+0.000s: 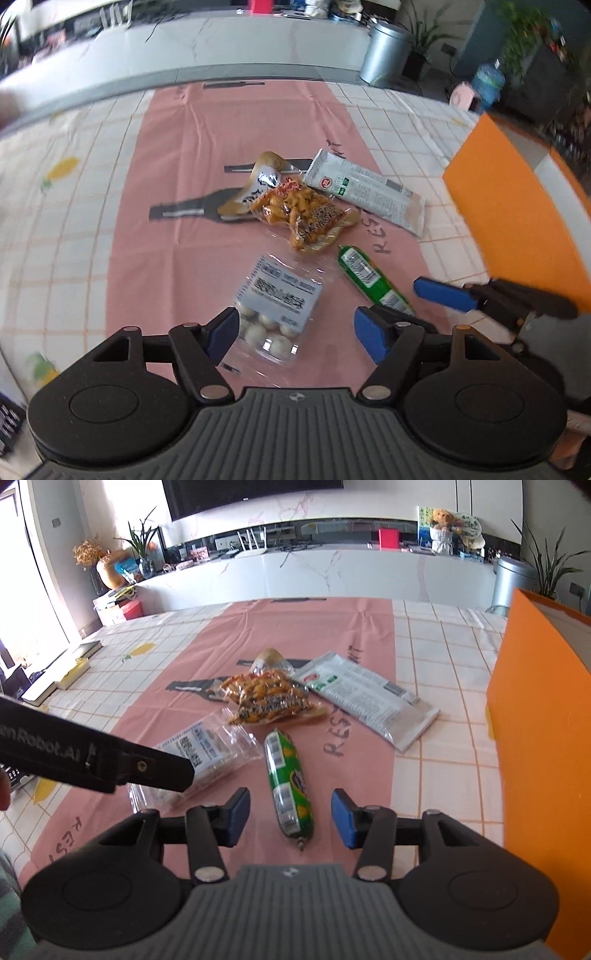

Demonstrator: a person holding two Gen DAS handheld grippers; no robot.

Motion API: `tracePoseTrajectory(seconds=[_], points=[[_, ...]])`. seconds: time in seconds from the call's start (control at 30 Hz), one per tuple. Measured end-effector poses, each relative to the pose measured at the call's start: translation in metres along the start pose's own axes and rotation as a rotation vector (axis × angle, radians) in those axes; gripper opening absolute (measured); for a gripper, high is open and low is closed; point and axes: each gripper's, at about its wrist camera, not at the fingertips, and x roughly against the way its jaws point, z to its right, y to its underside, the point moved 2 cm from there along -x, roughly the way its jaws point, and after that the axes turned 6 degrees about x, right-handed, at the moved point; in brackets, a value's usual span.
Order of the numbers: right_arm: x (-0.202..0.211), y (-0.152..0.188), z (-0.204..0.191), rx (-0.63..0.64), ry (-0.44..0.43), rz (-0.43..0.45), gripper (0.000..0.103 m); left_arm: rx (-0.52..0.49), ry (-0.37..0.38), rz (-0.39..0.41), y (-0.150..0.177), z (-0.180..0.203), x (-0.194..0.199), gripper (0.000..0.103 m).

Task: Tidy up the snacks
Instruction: 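Grasp the clear yogurt-ball pack with the left tool while the right tool grasps the green sausage stick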

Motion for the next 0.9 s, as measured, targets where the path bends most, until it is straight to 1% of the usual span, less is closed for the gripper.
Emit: tracePoseTrajectory(seconds=[0.03, 0.1, 0.33, 0.4, 0.47, 0.53, 0.63, 0.73, 0.9], points=[[-0.002, -0.001, 0.000, 0.005, -0.003, 0.005, 0.047, -0.031, -0.013, 0.003, -0.002, 0.001, -0.003, 0.084], [-0.005, -0.004, 0.000, 0.010, -0.014, 0.015, 0.047, -0.076, -0.014, -0.006, -0.005, 0.002, -0.009, 0.084], [-0.016, -0.008, 0.001, 0.019, -0.024, 0.021, 0.045, -0.154, 0.036, -0.061, -0.015, -0.004, -0.023, 0.084], [-0.018, -0.007, 0.000, 0.031, -0.020, 0.019, 0.042, -0.171, 0.033, -0.068, -0.015, -0.004, -0.025, 0.084], [-0.018, -0.006, 0.000, 0.035, -0.003, 0.014, 0.031, -0.197, 0.019, -0.078, -0.015, -0.005, -0.029, 0.084], [-0.019, -0.006, 0.005, 0.012, 0.001, 0.003, 0.026, -0.225, -0.003, -0.086, -0.014, -0.004, -0.032, 0.084], [-0.017, -0.005, 0.013, -0.033, -0.004, 0.003, 0.025, -0.279, -0.015, -0.104, -0.009, 0.000, -0.037, 0.084], [-0.016, -0.004, 0.014, -0.037, -0.006, 0.004, 0.025, -0.311, -0.026, -0.101, -0.007, 0.003, -0.041, 0.084], [-0.019, -0.008, 0.011, -0.036, -0.029, 0.024, 0.026, -0.314, -0.037, -0.092, -0.006, 0.004, -0.047, 0.082]])
